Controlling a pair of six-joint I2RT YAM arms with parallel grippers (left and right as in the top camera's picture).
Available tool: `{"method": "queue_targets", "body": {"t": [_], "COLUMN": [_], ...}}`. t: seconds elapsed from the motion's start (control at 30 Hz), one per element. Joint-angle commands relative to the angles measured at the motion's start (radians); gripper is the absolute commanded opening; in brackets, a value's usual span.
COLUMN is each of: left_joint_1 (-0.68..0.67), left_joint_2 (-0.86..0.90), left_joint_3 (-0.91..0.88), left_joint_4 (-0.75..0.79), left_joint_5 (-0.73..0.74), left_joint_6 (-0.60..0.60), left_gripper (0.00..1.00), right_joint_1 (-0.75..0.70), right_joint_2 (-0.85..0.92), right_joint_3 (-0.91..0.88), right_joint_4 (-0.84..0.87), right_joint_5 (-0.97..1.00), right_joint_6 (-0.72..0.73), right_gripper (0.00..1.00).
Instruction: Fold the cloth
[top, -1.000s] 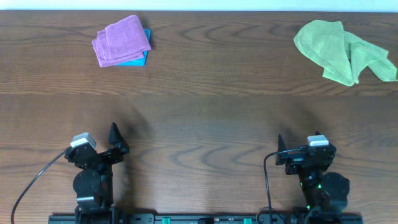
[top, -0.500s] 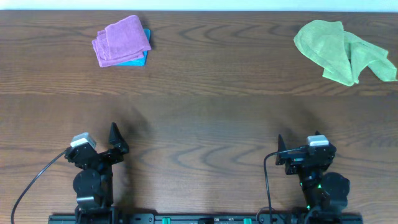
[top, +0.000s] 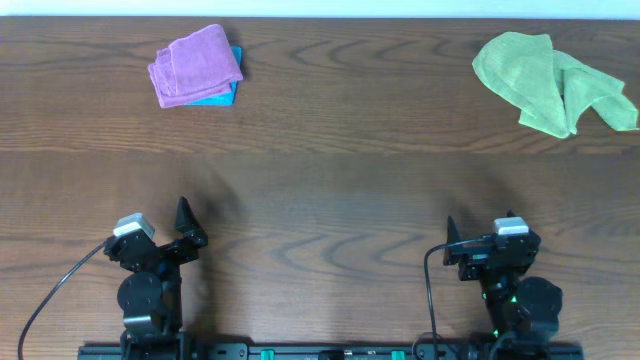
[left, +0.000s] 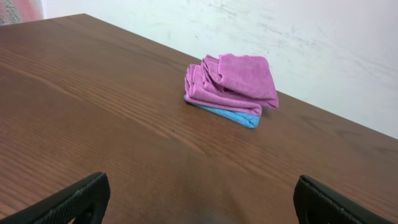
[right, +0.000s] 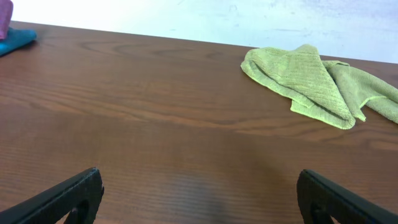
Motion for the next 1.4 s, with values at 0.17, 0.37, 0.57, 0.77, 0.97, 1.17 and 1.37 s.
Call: {"method": "queue_targets", "body": {"t": [0.17, 0.37, 0.57, 0.77, 0.97, 1.17, 1.37], "left_joint_1": [0.006, 0.006, 0.006, 0.006, 0.006, 0.006, 0.006], "left_joint_2": [-0.009, -0.009, -0.009, -0.009, -0.009, -0.009, -0.009], "left_joint_3": [-0.039, -0.039, -0.039, -0.039, -0.039, -0.039, -0.039], "left_joint_4": [-0.015, -0.015, -0.015, -0.015, -0.015, -0.015, -0.015], "left_joint_5": [-0.009, -0.009, -0.009, -0.009, -0.009, -0.009, -0.009], "left_joint_6": [0.018, 0.018, 0.018, 0.018, 0.018, 0.018, 0.018], "left_gripper": [0.95, 0.95, 0.95, 0.95, 0.95, 0.95, 0.96], "right_joint_1": [-0.005, -0.005, -0.004, -0.004, -0.005, -0.007, -0.047], "right_joint_2": [-0.010, -0.010, -0.010, -0.010, -0.010, 0.030, 0.326], "right_joint_3": [-0.013, -0.013, -0.013, -0.013, -0.013, -0.013, -0.010], "right_joint_4": [0.000, 0.000, 0.000, 0.001, 0.145, 0.508, 0.812], "right_joint_5": [0.000, 0.000, -0.001, -0.001, 0.011, 0.139, 0.206], "right_joint_6": [-0.006, -0.006, -0.006, -0.006, -0.025, -0.024, -0.011], "right_gripper": [0.99, 0.99, 0.99, 0.99, 0.99, 0.99, 0.99]}}
